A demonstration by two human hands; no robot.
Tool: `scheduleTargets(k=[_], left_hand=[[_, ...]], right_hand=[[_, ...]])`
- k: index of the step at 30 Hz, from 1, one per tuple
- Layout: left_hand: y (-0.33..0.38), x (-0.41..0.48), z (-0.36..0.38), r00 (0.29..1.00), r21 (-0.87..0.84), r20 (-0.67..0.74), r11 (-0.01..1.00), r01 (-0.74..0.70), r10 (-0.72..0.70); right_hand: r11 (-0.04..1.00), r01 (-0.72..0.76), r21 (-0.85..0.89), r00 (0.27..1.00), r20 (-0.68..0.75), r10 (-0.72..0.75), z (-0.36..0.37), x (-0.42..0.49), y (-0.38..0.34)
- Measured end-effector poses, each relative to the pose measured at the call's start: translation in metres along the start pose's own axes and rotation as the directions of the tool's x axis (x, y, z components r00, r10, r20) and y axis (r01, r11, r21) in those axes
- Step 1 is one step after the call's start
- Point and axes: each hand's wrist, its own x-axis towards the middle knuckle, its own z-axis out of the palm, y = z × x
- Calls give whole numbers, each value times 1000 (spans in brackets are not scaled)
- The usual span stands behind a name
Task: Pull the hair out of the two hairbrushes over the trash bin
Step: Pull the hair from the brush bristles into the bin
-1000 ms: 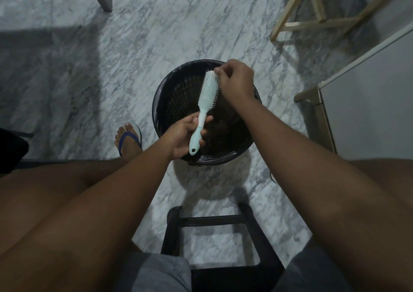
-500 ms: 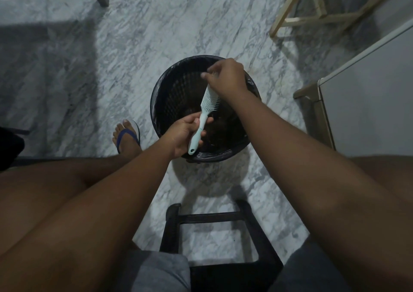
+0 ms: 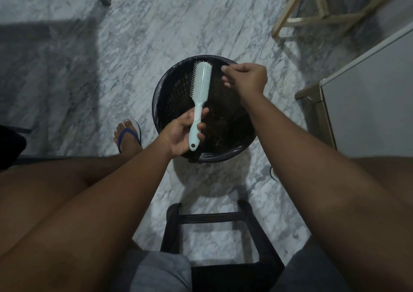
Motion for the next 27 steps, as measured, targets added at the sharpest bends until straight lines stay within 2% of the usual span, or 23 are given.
scheduleTargets(k=[2, 5, 7, 9, 11, 12, 19, 23, 25, 27], left_hand=[[2, 2, 1, 1000, -5, -12, 1000, -20, 20], [2, 3, 0, 999, 5, -42, 999, -32, 32], [0, 4, 0, 998, 9, -60, 1000, -26, 26], [-3, 6, 0, 998, 23, -64, 1000, -17, 19], [-5, 8, 2, 998, 23, -63, 1000, -19, 20], [-5, 9, 3, 998, 19, -62, 1000, -21, 23], [1, 13, 10, 998, 41, -34, 998, -50, 51], [2, 11, 12, 997, 33, -52, 998, -48, 50], [1, 10, 12, 996, 3, -76, 999, -46, 46], [1, 9, 13, 995, -27, -89, 998, -52, 50]], right_hand=[[997, 28, -70, 999, -38, -31, -5, -1, 10], [916, 178, -361, 978, -37, -204, -5, -4, 18], [874, 302, -381, 953, 99, -287, 1, -11, 17], [805, 425, -414, 896, 318, -310, 9, -20, 15], [656, 535, -533, 827, 489, -278, 14, -23, 14], [588, 568, -576, 809, 524, -268, 16, -23, 13], [440, 628, -642, 779, 521, -349, 24, -31, 10], [476, 636, -608, 772, 491, -405, 22, -32, 9], [557, 597, -578, 803, 428, -416, 21, -25, 5], [702, 490, -517, 871, 315, -376, 20, -18, 1]])
